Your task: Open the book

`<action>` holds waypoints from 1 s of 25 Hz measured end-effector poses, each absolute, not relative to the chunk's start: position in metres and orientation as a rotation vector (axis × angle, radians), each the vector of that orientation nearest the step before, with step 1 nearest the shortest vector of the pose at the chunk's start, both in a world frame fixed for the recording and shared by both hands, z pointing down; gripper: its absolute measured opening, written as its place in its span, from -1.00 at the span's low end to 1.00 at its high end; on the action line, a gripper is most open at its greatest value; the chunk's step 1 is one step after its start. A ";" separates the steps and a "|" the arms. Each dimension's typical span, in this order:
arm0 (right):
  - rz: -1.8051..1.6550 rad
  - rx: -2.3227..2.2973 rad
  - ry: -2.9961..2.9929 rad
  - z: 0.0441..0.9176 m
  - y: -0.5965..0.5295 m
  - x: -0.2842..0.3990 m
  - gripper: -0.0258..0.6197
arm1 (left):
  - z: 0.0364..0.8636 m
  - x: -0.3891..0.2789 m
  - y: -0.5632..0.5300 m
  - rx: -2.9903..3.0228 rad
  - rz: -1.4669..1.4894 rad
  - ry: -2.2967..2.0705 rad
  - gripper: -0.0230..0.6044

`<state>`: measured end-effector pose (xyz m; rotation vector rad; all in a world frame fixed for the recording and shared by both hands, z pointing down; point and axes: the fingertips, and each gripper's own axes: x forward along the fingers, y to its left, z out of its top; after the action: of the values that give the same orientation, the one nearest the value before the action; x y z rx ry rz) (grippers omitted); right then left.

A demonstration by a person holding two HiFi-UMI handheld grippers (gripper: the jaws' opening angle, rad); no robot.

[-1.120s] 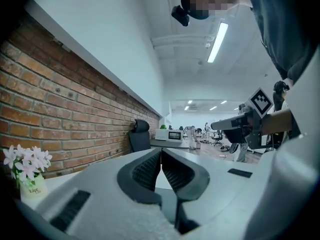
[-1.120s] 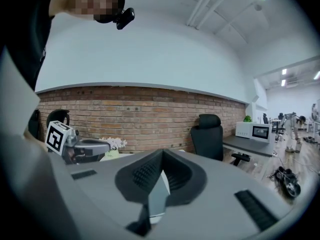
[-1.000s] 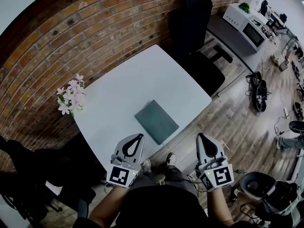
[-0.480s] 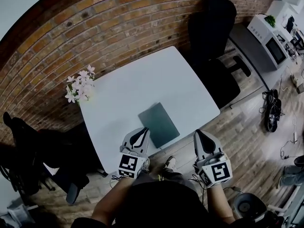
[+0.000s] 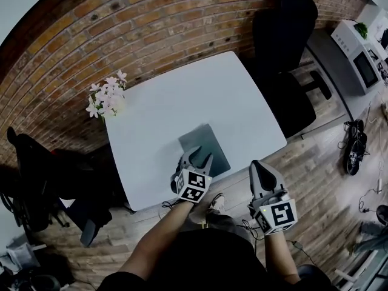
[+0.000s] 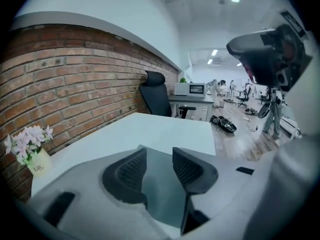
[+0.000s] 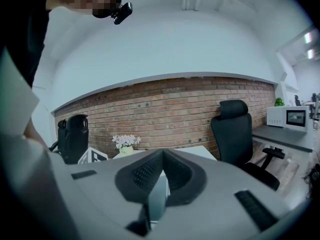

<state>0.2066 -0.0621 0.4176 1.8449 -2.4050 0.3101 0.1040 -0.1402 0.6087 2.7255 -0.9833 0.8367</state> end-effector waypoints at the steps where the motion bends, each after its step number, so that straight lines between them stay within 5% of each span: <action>1: 0.325 1.836 -2.412 0.419 -0.062 0.206 -0.88 | 0.617 0.113 -0.136 2.745 0.879 -0.951 -0.43; 8: 0.363 1.798 -2.413 0.430 -0.060 0.220 -0.88 | 0.672 0.163 -0.095 2.773 1.082 -0.658 0.01; 25: 0.404 1.717 -2.403 0.461 -0.059 0.239 -0.88 | 0.709 0.185 -0.080 2.768 1.220 -0.546 0.09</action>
<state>0.2387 -0.0585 0.4610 1.7173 -2.4028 0.4036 0.1849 -0.0802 0.7089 2.7678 -0.5457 1.2204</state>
